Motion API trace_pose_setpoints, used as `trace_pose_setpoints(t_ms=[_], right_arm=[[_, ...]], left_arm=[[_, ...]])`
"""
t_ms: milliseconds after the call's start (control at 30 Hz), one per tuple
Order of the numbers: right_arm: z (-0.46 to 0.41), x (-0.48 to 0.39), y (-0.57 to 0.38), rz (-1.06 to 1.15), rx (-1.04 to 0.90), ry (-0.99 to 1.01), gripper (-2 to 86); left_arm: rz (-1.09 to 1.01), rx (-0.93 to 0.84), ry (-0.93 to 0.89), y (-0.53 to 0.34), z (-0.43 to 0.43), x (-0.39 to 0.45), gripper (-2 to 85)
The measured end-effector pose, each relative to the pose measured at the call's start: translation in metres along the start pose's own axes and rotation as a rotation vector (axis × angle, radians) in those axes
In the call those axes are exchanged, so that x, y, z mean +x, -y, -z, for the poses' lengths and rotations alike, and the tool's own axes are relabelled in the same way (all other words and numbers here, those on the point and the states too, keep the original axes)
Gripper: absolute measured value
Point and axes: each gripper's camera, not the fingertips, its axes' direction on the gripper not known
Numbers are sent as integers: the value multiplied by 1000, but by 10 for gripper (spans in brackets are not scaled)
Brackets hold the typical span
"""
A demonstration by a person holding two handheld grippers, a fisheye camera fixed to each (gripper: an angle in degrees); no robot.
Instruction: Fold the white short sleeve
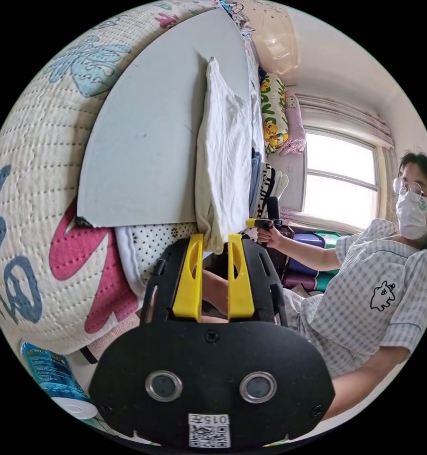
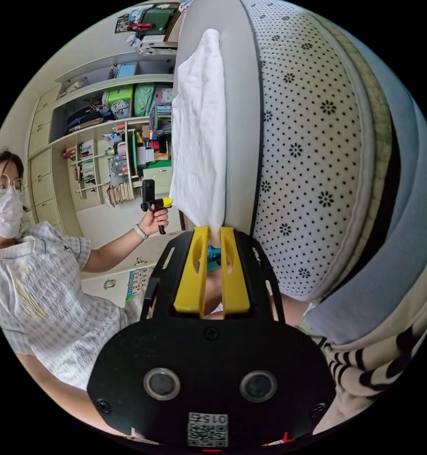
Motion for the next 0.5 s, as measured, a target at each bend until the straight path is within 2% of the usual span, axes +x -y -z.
trace_pose_setpoints(t_ms=[300, 500], right_arm=[[-22, -111, -63, 11, -18, 25, 28], [-23, -216, -127, 17, 3, 73, 20]], left_arm=[[-6, 44, -14, -2, 25, 16, 33], [40, 87, -124, -8, 53, 49, 11]])
